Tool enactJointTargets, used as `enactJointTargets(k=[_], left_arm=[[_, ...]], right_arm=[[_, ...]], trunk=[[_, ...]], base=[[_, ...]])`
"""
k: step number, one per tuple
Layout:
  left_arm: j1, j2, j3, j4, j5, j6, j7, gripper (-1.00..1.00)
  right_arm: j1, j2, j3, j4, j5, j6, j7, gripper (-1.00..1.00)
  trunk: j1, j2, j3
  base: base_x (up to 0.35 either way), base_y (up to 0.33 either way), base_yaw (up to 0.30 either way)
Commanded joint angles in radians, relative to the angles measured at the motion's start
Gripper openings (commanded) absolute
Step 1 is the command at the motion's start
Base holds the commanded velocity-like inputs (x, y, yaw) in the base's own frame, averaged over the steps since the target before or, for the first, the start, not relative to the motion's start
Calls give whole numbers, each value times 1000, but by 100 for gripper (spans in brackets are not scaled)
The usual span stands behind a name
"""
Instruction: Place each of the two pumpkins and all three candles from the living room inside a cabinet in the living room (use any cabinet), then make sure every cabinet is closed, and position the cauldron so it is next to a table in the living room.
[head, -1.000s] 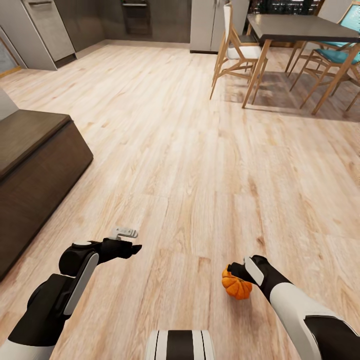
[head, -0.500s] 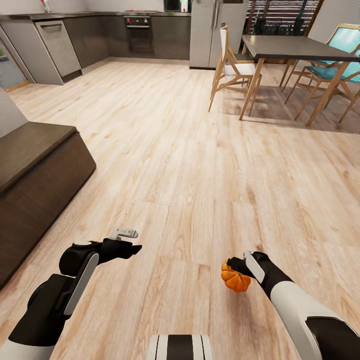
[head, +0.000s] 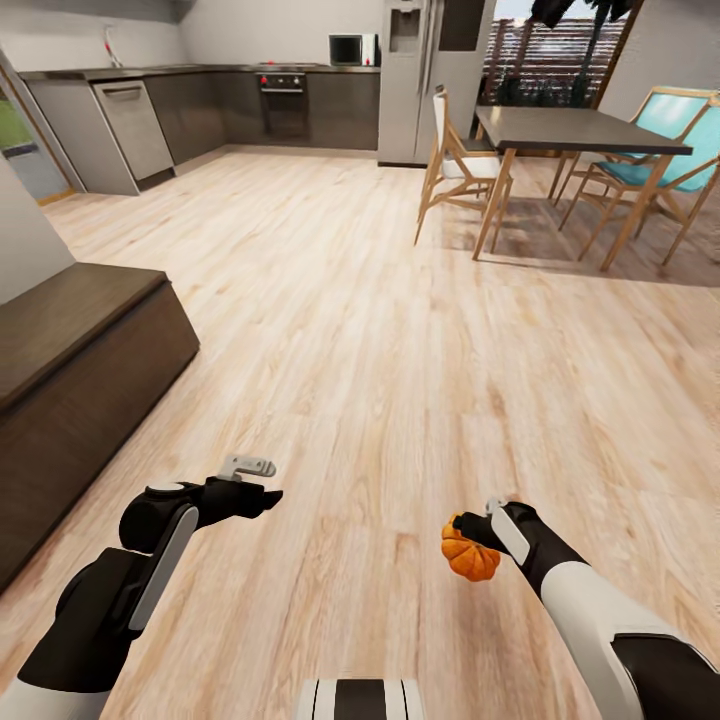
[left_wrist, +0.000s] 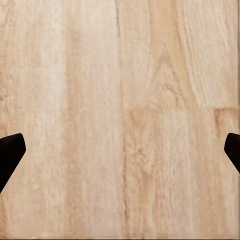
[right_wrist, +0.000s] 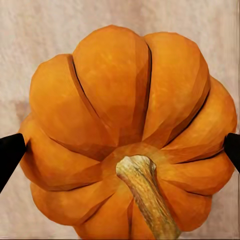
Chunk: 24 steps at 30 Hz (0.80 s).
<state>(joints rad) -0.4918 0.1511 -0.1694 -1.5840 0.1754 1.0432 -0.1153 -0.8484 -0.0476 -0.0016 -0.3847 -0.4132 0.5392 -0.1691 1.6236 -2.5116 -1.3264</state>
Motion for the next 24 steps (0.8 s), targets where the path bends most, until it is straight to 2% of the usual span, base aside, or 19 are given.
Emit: enactJointTargets(k=[1, 6, 13, 24], left_arm=[[-1, 1, -1, -1, 2, 4, 0, 100], [-1, 0, -4, -1, 1, 4, 2, 100], [-1, 1, -39, -1, 0, 4, 6, 100], [-1, 1, -44, -1, 0, 4, 6, 100]], right_arm=[[0, 1, 0, -2, -12, 4, -6, -100], [0, 1, 0, -2, -12, 4, -6, -100], [0, 2, 0, -2, -12, 4, -6, -100], [0, 2, -1, -2, -12, 4, -6, -100]], trunk=[[-1, 0, 3], [-3, 1, 23], [-6, 3, 50], [-11, 5, 92]], base=[[-307, 0, 0], [-328, 0, 0], [-340, 0, 0], [-342, 0, 0]])
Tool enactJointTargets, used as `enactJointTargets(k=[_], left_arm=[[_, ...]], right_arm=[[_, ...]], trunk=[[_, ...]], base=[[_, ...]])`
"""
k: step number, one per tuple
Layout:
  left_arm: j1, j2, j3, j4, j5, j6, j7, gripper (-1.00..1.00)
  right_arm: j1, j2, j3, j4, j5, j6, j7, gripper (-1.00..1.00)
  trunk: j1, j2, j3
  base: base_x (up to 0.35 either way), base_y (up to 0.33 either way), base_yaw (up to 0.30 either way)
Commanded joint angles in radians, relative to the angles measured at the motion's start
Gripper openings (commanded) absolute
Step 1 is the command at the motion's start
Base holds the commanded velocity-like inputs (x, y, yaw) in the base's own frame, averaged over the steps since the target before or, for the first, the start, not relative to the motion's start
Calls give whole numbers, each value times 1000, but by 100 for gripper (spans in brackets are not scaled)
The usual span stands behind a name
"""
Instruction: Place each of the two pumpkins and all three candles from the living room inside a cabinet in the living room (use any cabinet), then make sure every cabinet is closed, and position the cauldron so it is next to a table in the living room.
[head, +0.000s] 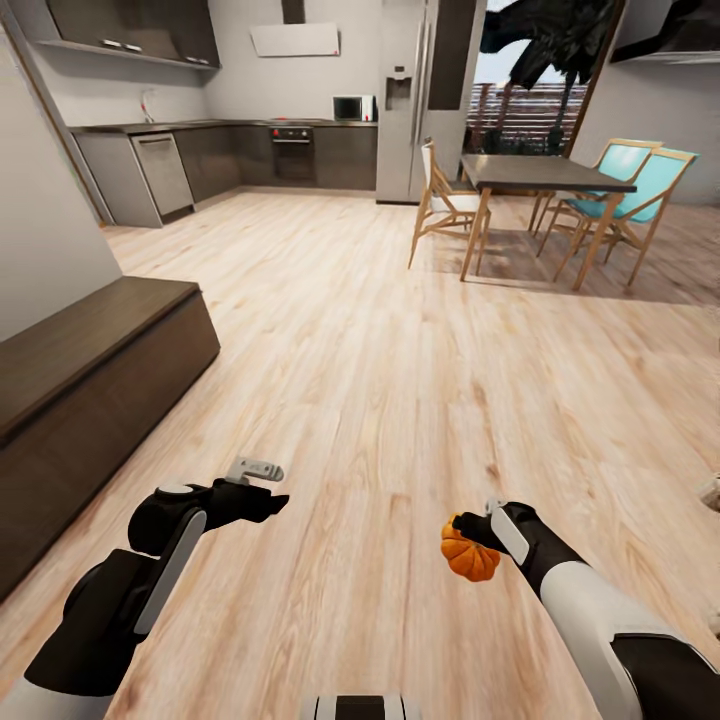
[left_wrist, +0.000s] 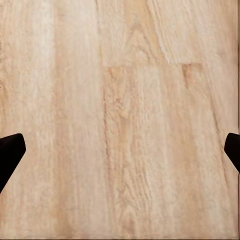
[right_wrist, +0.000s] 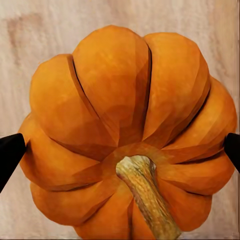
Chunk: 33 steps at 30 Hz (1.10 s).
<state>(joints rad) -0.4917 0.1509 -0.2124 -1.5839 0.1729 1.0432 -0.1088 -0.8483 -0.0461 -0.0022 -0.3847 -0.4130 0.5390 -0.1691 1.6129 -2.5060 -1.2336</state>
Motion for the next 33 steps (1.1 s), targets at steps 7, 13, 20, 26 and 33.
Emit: enactJointTargets(k=[7, 13, 20, 26, 33], left_arm=[[-1, 0, -2, -1, 2, 4, 0, 100], [-1, 1, -2, -1, 1, 4, 0, 100], [-1, 1, -32, -1, 2, 4, 1, 100], [-1, 1, -42, 0, 3, 4, 9, 100], [-1, 0, -44, 0, 3, 4, 35, 100]], right_arm=[[0, 0, 1, -2, -12, 4, -6, -100], [0, 0, 0, -2, -12, 4, -6, -100], [0, 1, 0, -2, -12, 4, -6, -100], [0, 1, 1, -2, -12, 4, -6, -100], [0, 2, 1, -2, -12, 4, -6, -100]], trunk=[[-4, 1, 26], [-7, 3, 50], [-10, 4, 77], [-12, 6, 100], [-36, 48, 123]], base=[[-342, 0, 4], [-345, 0, 57], [-347, 0, 71], [-233, 0, 73], [-30, 0, 77]])
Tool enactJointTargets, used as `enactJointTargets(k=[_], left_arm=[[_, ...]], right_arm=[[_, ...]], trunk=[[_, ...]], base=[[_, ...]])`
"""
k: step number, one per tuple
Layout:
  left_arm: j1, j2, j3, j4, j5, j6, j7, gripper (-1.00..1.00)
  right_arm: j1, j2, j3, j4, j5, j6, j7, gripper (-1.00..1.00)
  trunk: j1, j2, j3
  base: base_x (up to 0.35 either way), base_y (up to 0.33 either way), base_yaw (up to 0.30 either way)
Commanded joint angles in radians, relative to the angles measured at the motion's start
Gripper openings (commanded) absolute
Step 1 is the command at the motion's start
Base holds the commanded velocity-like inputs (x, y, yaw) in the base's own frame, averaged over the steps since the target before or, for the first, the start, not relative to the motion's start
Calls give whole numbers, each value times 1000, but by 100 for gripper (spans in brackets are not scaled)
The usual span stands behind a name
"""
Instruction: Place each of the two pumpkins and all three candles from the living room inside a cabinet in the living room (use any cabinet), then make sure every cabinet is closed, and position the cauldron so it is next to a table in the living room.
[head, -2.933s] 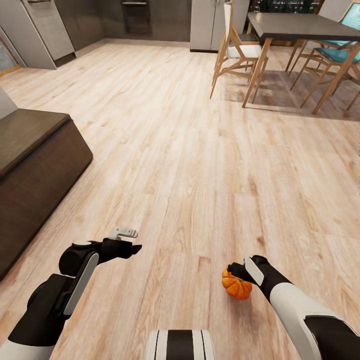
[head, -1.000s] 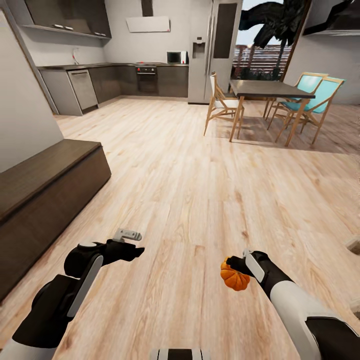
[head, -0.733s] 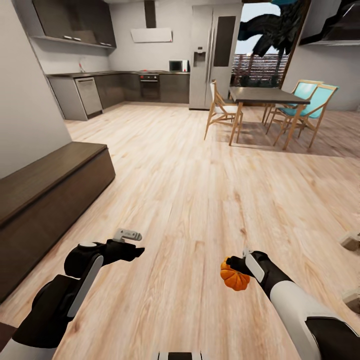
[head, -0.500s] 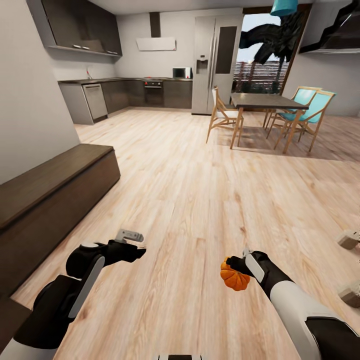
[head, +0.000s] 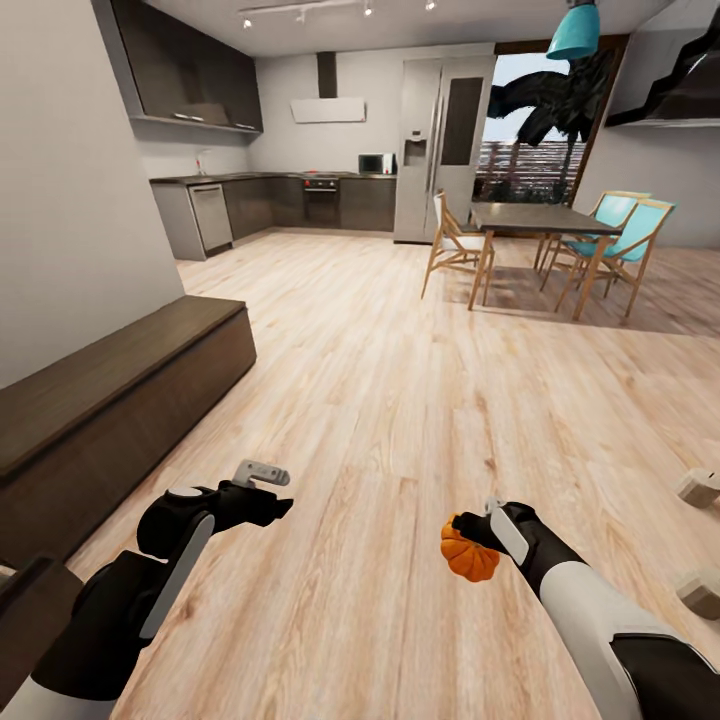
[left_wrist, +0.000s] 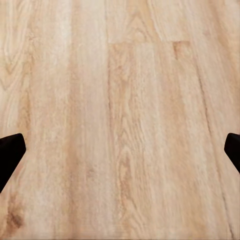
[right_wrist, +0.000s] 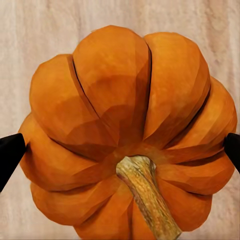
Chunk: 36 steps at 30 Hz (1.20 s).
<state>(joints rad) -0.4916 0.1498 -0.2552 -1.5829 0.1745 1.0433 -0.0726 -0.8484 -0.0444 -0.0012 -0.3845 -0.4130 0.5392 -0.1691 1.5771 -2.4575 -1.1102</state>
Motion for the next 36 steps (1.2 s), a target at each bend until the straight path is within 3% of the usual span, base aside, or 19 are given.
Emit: enactJointTargets(k=[1, 36], left_arm=[[-1, 0, -1, 0, 1, 4, 0, 100], [-1, -12, -2, 2, -2, 4, 11, 100]], right_arm=[[0, 0, 0, -2, -12, 4, -6, -100], [0, 0, -5, -2, -12, 3, -6, -100]], trunk=[[-4, 7, 2], [-138, 252, 117]], base=[[-5, 0, 84], [-9, 0, 107]])
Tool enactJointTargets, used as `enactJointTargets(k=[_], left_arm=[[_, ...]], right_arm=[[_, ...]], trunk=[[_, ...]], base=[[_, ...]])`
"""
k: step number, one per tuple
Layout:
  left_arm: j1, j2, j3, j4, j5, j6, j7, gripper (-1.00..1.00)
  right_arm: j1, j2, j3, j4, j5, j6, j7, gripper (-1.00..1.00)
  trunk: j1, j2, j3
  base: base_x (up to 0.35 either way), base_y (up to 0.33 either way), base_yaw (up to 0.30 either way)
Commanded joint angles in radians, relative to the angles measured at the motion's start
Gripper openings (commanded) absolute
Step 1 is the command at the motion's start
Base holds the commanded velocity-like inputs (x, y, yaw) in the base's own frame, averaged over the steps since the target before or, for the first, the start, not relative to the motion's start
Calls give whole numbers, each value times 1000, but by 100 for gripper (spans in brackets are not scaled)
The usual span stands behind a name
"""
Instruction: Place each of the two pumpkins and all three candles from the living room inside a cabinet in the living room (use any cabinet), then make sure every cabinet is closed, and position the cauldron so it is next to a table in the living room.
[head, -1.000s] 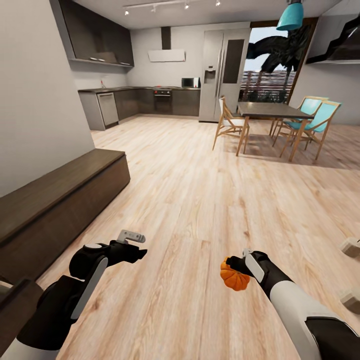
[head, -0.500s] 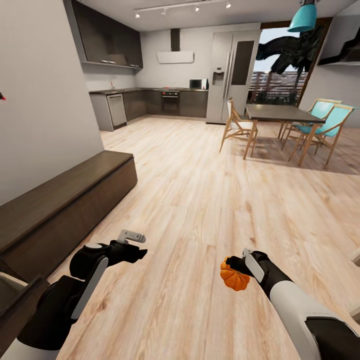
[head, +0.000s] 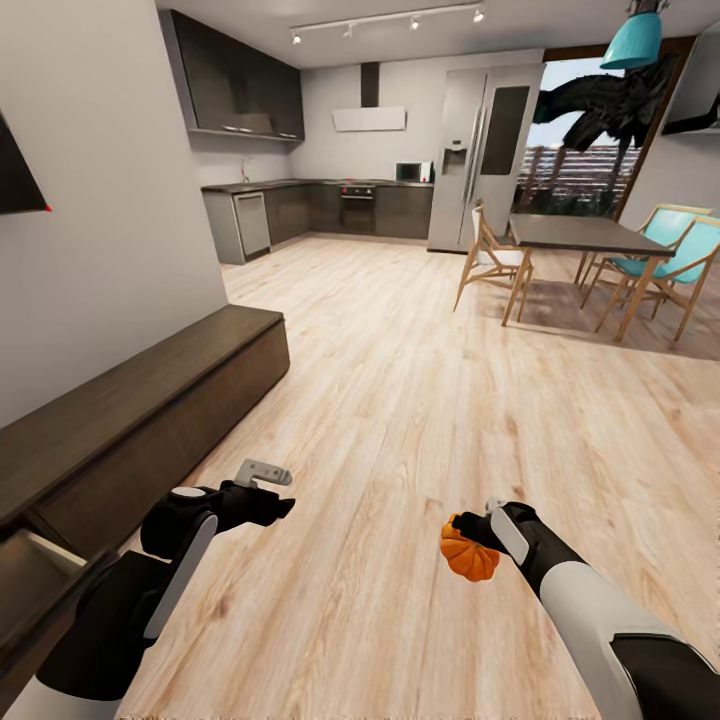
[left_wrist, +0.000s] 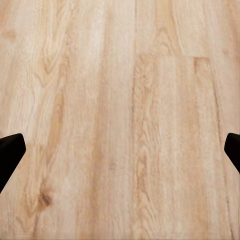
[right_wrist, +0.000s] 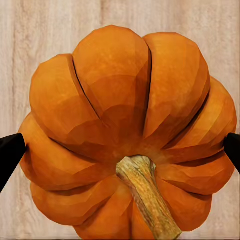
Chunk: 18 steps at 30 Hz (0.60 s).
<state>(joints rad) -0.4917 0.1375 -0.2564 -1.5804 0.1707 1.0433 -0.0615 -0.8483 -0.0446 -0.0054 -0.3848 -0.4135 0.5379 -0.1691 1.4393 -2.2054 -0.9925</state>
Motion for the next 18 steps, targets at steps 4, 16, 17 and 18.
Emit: enactJointTargets(k=[4, 16, 17, 18], left_arm=[[-1, -6, -1, 0, 1, 4, 1, 100], [-1, -19, -1, 27, 0, 4, 52, 100], [-1, -22, -1, 27, 1, 4, 61, 100], [-1, -30, -1, 29, 1, 4, 78, 100]], right_arm=[[0, 1, 0, -2, -11, 4, -6, -100], [0, 1, 1, -2, -11, 4, -6, -100], [0, 1, 1, -2, -11, 4, -6, -100], [0, 1, 1, -2, -11, 4, -6, -100]], trunk=[[-16, 28, 12], [-62, 112, 49], [-66, 119, 52], [-70, 126, 56]], base=[[-273, 0, 3], [-272, 0, 0], [-66, 0, 0], [-42, 0, 0]])
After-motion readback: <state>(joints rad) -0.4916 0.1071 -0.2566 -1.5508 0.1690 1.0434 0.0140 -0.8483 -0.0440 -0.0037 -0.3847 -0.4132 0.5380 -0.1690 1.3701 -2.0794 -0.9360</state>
